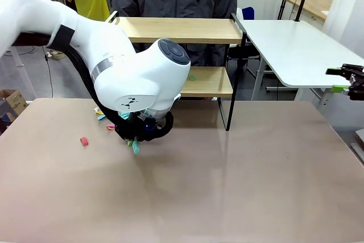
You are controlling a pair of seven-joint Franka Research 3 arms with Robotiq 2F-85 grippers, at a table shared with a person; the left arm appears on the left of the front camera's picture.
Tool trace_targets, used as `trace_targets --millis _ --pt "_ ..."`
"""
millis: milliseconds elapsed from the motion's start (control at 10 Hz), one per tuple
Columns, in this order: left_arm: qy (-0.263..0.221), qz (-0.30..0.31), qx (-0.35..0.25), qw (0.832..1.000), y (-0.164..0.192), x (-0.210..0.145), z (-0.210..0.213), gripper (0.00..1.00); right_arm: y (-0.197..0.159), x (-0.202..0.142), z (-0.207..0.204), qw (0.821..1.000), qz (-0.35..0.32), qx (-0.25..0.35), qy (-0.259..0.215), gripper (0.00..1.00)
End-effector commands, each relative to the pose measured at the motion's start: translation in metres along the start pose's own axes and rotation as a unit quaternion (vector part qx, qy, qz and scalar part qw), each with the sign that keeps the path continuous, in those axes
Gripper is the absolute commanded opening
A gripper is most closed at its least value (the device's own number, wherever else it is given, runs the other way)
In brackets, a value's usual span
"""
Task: Clean the shelf.
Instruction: Clean the specific section of the Shelf indicated by the human with the Duster.
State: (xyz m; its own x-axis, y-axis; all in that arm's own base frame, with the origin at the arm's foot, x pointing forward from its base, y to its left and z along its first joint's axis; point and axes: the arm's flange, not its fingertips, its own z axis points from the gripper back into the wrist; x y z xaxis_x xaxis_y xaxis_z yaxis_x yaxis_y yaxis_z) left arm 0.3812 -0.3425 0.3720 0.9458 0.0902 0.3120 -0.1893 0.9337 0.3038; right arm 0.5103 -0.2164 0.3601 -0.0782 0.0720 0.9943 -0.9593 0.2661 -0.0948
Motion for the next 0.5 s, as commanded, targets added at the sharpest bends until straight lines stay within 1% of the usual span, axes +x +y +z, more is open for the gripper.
trace_targets --millis 0,100,400 --pt "-0.024 -0.03 -0.05 0.998 0.025 -0.007 0.02 0.13 -0.001 0.003 -0.001 1.0 0.003 -0.001 0.001 1.0" --pt "-0.03 -0.044 -0.066 0.996 0.031 -0.012 0.028 0.13 -0.001 0.003 -0.001 1.0 0.003 -0.001 0.001 1.0" --pt "-0.028 -0.107 -0.069 0.991 0.044 -0.026 0.047 0.13 -0.001 0.003 -0.001 1.0 0.003 -0.001 0.001 1.0"
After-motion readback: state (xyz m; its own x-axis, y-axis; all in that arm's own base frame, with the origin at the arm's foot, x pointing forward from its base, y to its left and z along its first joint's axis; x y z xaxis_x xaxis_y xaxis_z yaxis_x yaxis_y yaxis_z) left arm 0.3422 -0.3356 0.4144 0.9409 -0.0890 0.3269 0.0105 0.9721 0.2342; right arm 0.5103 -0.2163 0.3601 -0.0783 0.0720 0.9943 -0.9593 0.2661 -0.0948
